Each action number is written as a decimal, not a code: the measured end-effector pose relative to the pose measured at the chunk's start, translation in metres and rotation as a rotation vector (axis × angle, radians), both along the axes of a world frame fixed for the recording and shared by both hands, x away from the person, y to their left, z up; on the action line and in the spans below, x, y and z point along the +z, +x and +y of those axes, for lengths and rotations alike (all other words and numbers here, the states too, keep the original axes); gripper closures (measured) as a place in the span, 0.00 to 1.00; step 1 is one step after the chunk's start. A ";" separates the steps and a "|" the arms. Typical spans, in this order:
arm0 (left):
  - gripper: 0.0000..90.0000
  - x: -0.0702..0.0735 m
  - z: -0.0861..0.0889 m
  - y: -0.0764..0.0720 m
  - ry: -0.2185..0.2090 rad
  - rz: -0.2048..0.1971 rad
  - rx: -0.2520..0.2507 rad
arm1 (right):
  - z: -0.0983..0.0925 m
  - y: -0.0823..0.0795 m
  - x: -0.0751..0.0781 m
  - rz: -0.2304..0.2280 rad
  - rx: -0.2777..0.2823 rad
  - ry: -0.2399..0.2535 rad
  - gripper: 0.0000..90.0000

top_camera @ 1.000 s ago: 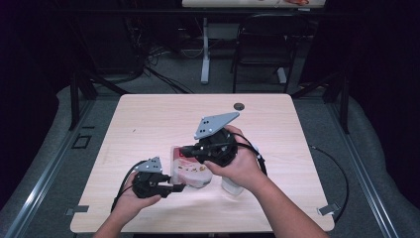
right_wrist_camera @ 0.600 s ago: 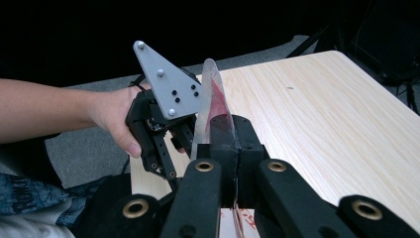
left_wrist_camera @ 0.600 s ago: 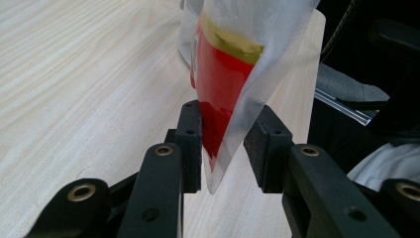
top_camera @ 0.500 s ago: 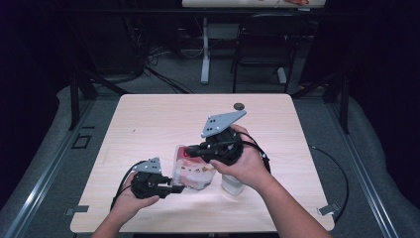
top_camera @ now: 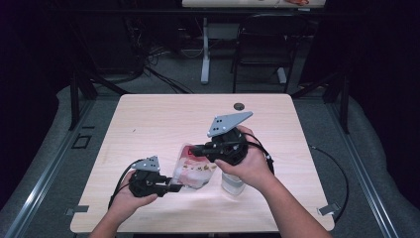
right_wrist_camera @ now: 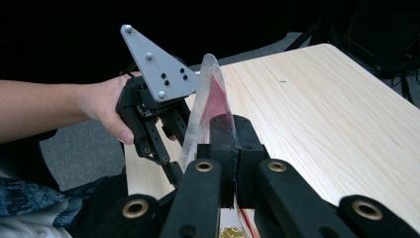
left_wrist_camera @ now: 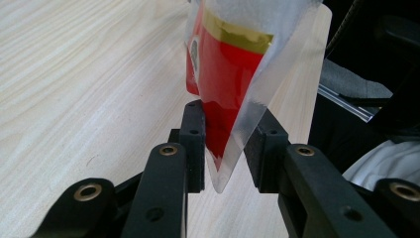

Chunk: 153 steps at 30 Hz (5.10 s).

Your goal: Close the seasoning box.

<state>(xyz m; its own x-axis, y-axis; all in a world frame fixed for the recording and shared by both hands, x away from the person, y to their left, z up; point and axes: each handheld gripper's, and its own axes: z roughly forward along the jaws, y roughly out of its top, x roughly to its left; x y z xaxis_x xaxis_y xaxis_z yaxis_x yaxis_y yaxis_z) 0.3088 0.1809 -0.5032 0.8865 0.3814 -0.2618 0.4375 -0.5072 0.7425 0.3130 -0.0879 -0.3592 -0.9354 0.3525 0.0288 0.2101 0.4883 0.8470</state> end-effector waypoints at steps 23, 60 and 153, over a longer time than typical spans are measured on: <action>0.81 -0.009 -0.003 0.001 0.066 0.064 -0.029 | -0.019 0.005 -0.030 0.063 -0.046 0.009 1.00; 0.85 0.004 0.011 0.000 0.122 0.042 0.029 | -0.039 0.011 -0.064 0.113 -0.111 0.031 1.00; 0.87 0.066 0.015 0.005 0.129 0.000 0.015 | -0.082 0.006 -0.091 0.093 -0.177 0.155 0.95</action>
